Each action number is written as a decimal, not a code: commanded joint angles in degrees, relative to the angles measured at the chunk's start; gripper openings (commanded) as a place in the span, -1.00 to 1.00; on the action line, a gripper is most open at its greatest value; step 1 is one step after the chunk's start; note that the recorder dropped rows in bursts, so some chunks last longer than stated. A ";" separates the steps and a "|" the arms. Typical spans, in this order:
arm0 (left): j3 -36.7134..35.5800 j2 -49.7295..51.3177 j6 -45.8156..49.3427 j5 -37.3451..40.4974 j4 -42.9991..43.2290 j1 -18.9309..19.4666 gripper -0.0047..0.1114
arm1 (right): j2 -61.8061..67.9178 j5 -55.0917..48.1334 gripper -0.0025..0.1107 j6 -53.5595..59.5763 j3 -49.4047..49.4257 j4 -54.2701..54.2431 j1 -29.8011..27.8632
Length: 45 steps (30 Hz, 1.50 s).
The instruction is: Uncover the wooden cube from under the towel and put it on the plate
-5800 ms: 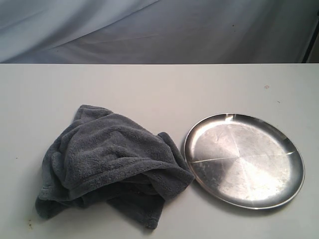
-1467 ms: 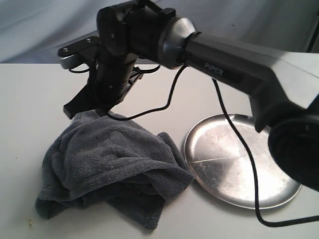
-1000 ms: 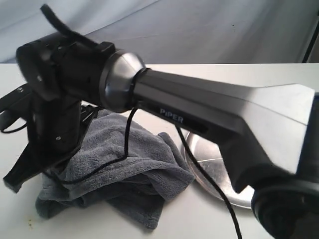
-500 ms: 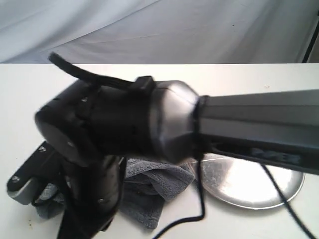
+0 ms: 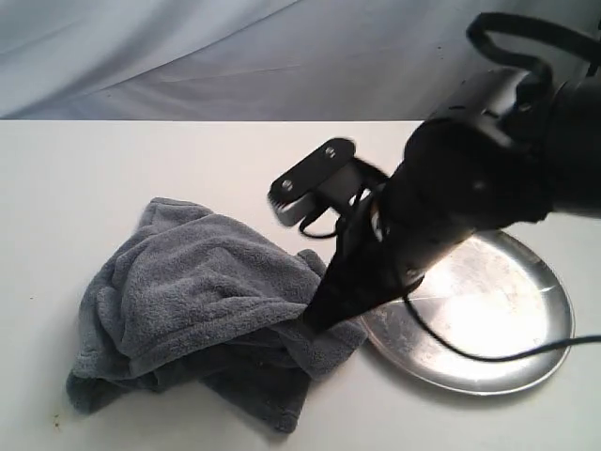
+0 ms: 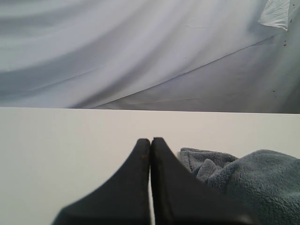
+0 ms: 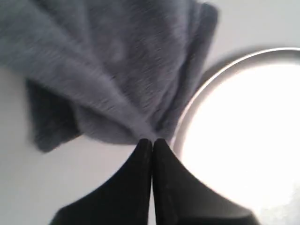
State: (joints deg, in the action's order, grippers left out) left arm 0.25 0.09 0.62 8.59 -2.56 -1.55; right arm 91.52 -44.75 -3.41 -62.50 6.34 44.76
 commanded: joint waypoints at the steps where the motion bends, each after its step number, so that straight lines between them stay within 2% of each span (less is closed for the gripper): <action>1: -0.25 -0.09 -0.16 -0.23 0.04 -0.05 -0.89 | 3.30 5.92 -0.96 -1.90 -3.37 0.96 -8.64; 5: -0.25 -0.09 -0.16 -0.23 0.04 -0.05 -0.89 | 11.06 2.54 -0.96 -2.00 -11.75 0.75 -12.85; 12: -0.25 -0.09 -0.16 -0.23 0.04 -0.05 -0.89 | 25.92 -10.60 -0.96 -2.00 -32.94 0.09 -12.63; 16: -0.25 -0.09 -0.16 -0.23 0.04 -0.05 -0.89 | 31.51 -15.34 -0.96 -2.00 -43.53 0.09 -10.17; 24: -0.25 -0.09 -0.16 -0.23 0.04 -0.05 -0.89 | 40.50 -14.58 -0.96 -3.54 -60.78 -4.22 -0.55; 32: -0.25 -0.09 -0.16 -0.23 0.04 -0.05 -0.89 | 39.88 -17.60 -0.96 0.14 -61.47 -4.22 11.49; 36: -0.25 -0.09 -0.16 -0.23 0.04 -0.05 -0.89 | 38.36 -24.03 -0.96 3.41 -60.37 -3.55 16.19; 40: -0.25 -0.09 -0.16 -0.23 0.04 -0.05 -0.89 | 34.24 -25.04 -0.96 3.41 -52.57 -3.43 19.15; 45: -0.25 -0.09 -0.16 -0.23 0.04 -0.05 -0.89 | 25.79 -18.62 -0.96 3.01 -36.65 -2.88 20.12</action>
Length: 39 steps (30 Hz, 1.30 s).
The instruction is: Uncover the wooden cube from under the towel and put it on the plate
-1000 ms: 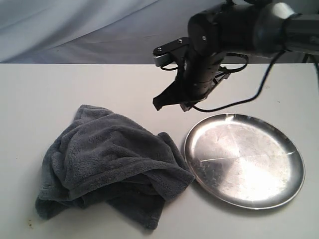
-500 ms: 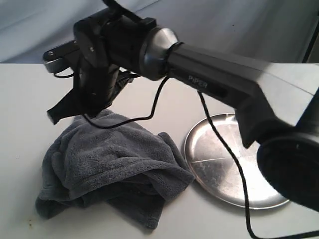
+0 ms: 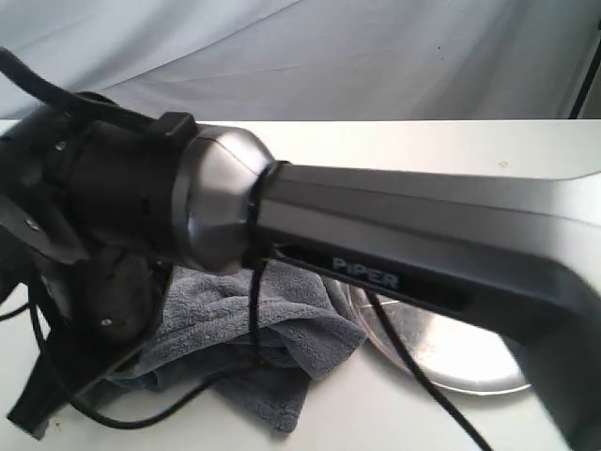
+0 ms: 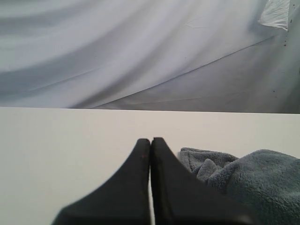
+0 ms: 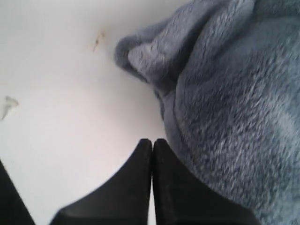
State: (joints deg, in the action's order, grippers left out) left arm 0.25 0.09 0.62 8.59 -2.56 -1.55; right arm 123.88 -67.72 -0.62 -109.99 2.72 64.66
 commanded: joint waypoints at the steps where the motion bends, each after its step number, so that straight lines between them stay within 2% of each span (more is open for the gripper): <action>1: -0.25 -0.09 -0.16 -0.23 0.04 -0.05 -0.89 | -8.57 6.01 -0.96 0.22 14.72 0.74 0.21; 6: -0.25 -0.09 -0.16 -0.23 0.04 -0.05 -0.89 | -18.43 13.48 -0.96 -0.02 33.07 1.59 -1.54; 11: -0.25 -0.09 -0.16 -0.23 0.04 -0.05 -0.89 | -27.33 20.28 -0.96 -3.00 45.53 2.84 -8.99; 14: -0.25 -0.09 -0.16 -0.23 0.04 -0.05 -0.89 | -30.39 23.52 -0.96 -3.13 48.93 2.84 -15.42; 20: -0.25 -0.09 -0.16 -0.23 0.04 -0.05 -0.89 | -29.45 31.16 -0.96 -3.28 49.21 2.84 -27.47; 24: -0.25 -0.09 -0.16 -0.23 0.04 -0.05 -0.89 | -24.12 31.68 -0.96 -3.28 43.60 2.69 -31.80; 29: -0.25 -0.09 -0.16 -0.23 0.04 -0.05 -0.89 | -14.67 24.34 -0.96 -3.52 29.90 1.44 -31.90; 35: -0.25 -0.09 -0.16 -0.23 0.04 -0.05 -0.89 | -2.56 7.60 -0.96 -3.75 7.28 0.04 -27.79; 39: -0.25 -0.09 -0.16 -0.23 0.04 -0.05 -0.89 | 1.98 4.57 -0.96 -3.75 -2.01 -0.19 -23.87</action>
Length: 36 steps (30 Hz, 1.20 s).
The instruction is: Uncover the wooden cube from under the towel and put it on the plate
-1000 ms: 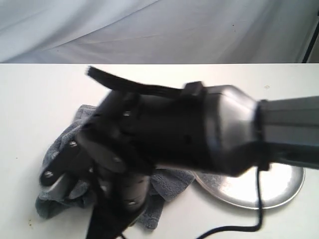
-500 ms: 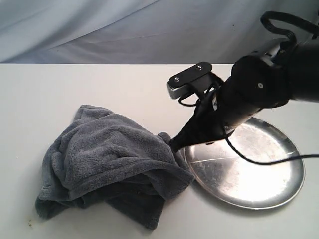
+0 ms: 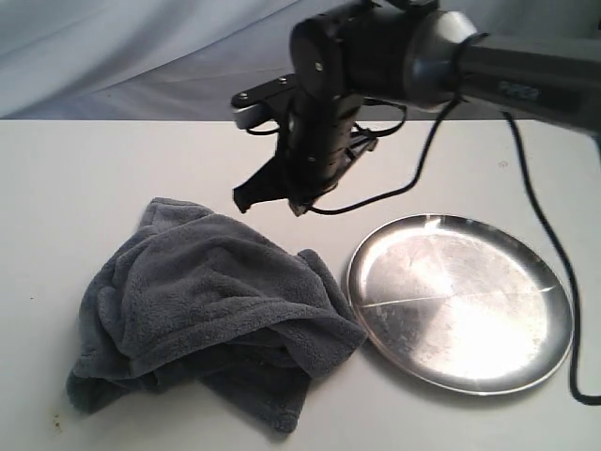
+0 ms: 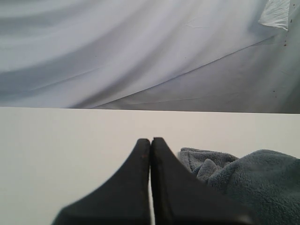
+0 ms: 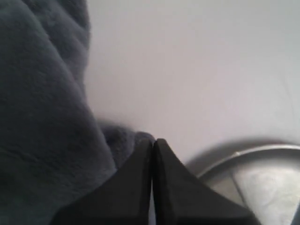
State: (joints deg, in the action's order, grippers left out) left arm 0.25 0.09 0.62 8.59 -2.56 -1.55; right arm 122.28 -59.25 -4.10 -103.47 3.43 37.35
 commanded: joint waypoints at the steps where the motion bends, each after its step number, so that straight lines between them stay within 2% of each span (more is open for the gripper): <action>1: -0.25 -0.09 -0.16 -0.23 0.04 -0.05 -0.89 | 4.32 -3.21 -0.96 -0.27 -9.91 -1.18 4.69; 5: -0.25 -0.09 -0.16 -0.23 0.04 -0.05 -0.89 | 5.11 0.20 -0.96 0.52 -11.30 -1.29 10.01; 12: -0.25 -0.09 -0.16 -0.23 0.04 -0.05 -0.89 | 2.90 -1.31 -0.96 6.21 -9.20 -1.26 19.19; 18: -0.25 -0.09 -0.16 -0.23 0.04 -0.05 -0.89 | -4.15 -1.16 -0.96 4.10 2.75 -0.98 25.31; 21: -0.25 -0.09 -0.16 -0.23 0.04 -0.05 -0.89 | -8.81 2.88 -0.96 2.95 10.57 0.32 25.50; 27: -0.25 -0.09 -0.16 -0.23 0.04 -0.05 -0.89 | -18.38 17.13 -0.96 -8.88 22.20 7.86 22.40; 30: -0.25 -0.09 -0.16 -0.23 0.04 -0.05 -0.89 | -19.77 19.61 -0.96 -14.54 23.39 9.67 20.25; 33: -0.25 -0.09 -0.16 -0.23 0.04 -0.05 -0.89 | -19.77 20.48 -0.95 -15.57 23.39 9.67 18.09; 36: -0.25 -0.09 -0.16 -0.23 0.04 -0.05 -0.89 | -19.77 22.40 -0.80 -15.57 23.39 9.54 16.47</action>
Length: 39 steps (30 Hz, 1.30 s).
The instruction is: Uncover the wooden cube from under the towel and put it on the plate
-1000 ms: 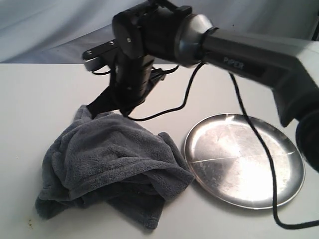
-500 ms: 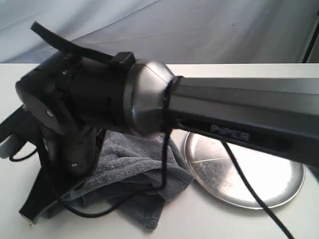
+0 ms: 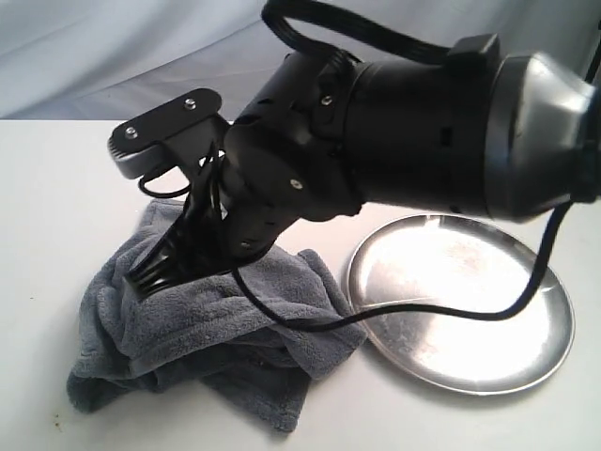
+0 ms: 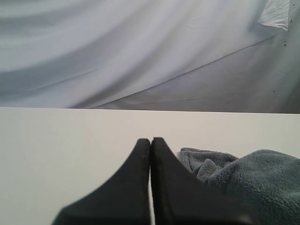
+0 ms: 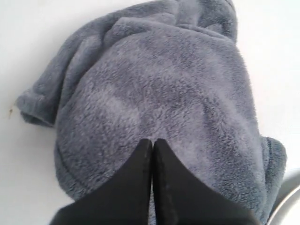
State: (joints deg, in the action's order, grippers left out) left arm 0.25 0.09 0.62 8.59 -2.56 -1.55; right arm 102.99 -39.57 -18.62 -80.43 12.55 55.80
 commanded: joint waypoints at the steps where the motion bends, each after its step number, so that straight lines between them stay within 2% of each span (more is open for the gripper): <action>1: -0.25 -0.09 -0.16 -0.23 0.04 -0.05 -0.89 | -0.48 4.11 -0.63 -1.04 0.35 0.01 -2.54; 2: -0.25 -0.09 -0.16 -0.23 0.04 -0.05 -0.89 | -0.48 5.29 -0.50 -1.04 0.35 -0.08 -2.64; 3: -0.25 -0.09 -0.16 -0.23 0.04 -0.05 -0.89 | -0.48 7.15 -0.21 -0.33 0.35 -0.08 -2.64; 4: -0.25 -0.09 -0.16 -0.23 0.04 -0.05 -0.89 | -0.48 7.83 -0.09 0.57 0.35 -0.08 -2.64; 5: -0.25 -0.09 -0.16 -0.23 0.04 -0.05 -0.89 | -0.03 9.58 0.20 2.32 0.35 0.25 -2.64; 7: -0.25 -0.09 -0.16 -0.23 0.04 -0.05 -0.89 | 2.16 11.84 0.39 3.24 0.35 0.23 -2.64; 13: -0.25 -0.09 -0.16 -0.23 0.04 -0.05 -0.89 | 8.61 13.54 0.40 6.38 0.35 1.91 -2.64; 25: -0.25 -0.09 -0.16 -0.23 0.04 -0.05 -0.89 | 14.11 8.78 0.40 6.21 0.35 1.20 -2.64; 27: -0.25 -0.09 -0.16 -0.23 0.04 -0.05 -0.89 | 14.11 8.78 0.35 6.21 0.35 0.30 -2.64; 30: -0.25 -0.09 -0.16 -0.23 0.04 -0.05 -0.89 | 14.11 8.56 0.14 5.92 0.35 -0.13 -2.64; 38: -0.25 -0.09 -0.16 -0.23 0.04 -0.05 -0.89 | 13.60 5.34 -0.91 4.74 0.35 -0.13 -2.50; 39: -0.25 -0.09 -0.16 -0.23 0.04 -0.05 -0.89 | 13.16 4.72 -0.96 4.74 0.35 -0.13 -2.50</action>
State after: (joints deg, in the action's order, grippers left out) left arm 0.25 0.09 0.62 8.59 -2.56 -1.55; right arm 116.41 -32.35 -13.88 -80.20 12.52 53.41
